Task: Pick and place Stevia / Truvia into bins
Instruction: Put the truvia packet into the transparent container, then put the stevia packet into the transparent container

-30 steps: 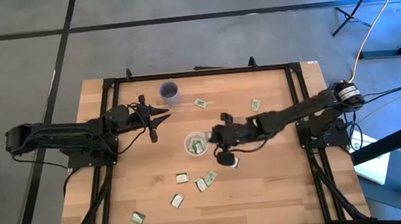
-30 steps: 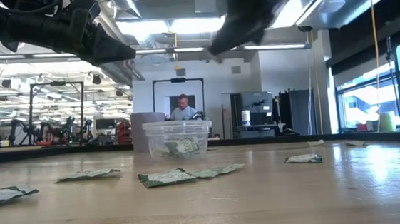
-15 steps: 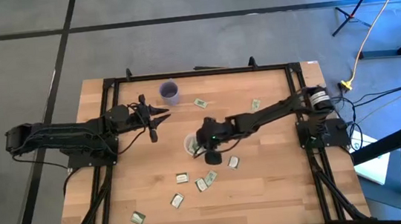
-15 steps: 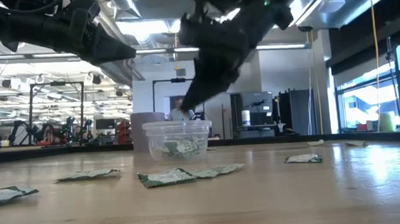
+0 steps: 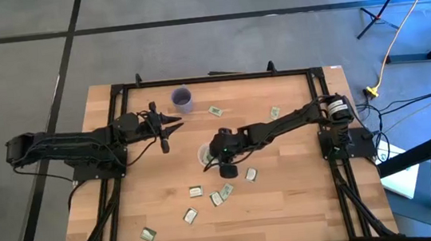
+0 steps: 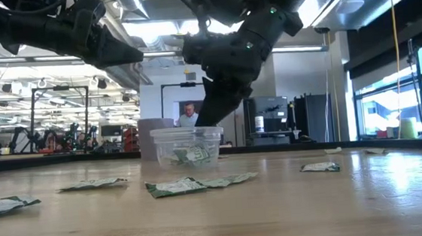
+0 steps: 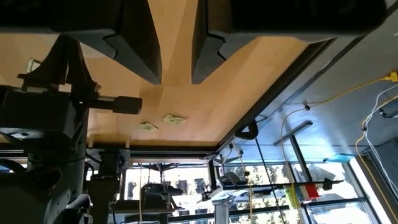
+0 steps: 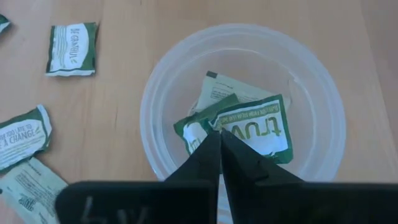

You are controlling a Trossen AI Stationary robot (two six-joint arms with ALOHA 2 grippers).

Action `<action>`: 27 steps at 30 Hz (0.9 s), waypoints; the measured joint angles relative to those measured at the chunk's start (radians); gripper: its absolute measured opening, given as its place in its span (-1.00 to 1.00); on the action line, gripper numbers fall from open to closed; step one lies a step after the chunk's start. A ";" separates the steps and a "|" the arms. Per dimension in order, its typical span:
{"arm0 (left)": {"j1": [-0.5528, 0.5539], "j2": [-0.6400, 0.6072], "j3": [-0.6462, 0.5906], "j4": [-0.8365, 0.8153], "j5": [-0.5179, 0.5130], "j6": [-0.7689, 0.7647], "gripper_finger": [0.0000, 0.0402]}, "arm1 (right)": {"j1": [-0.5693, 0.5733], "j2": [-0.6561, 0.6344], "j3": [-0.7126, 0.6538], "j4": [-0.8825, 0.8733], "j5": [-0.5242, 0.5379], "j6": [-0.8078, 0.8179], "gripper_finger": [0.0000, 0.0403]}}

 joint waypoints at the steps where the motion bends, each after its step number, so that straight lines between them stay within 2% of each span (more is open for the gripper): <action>1: 0.000 0.000 0.000 -0.001 0.000 0.000 -0.58 | 0.000 0.000 0.000 0.000 0.000 0.003 -0.85; 6: 0.000 0.000 0.000 0.000 0.000 -0.001 -0.58 | 0.000 -0.018 0.000 -0.040 0.001 0.033 -0.62; 13: 0.000 0.000 0.000 -0.011 0.000 -0.001 -0.58 | -0.001 -0.204 -0.003 -0.391 0.008 0.203 -0.52; 17: 0.000 0.000 0.000 -0.020 0.000 -0.005 -0.58 | -0.002 -0.331 -0.005 -0.566 0.144 0.313 -0.52; 21: 0.000 0.000 0.000 -0.039 0.000 -0.027 -0.58 | -0.006 -0.450 -0.005 -0.799 0.235 0.495 -0.52; 24: 0.000 0.000 0.000 -0.040 0.000 -0.027 -0.58 | -0.006 -0.496 -0.005 -0.978 0.320 0.637 -0.52; 27: 0.000 0.000 0.000 -0.040 0.000 -0.028 -0.58 | -0.010 -0.526 -0.041 -1.061 0.343 0.743 -0.52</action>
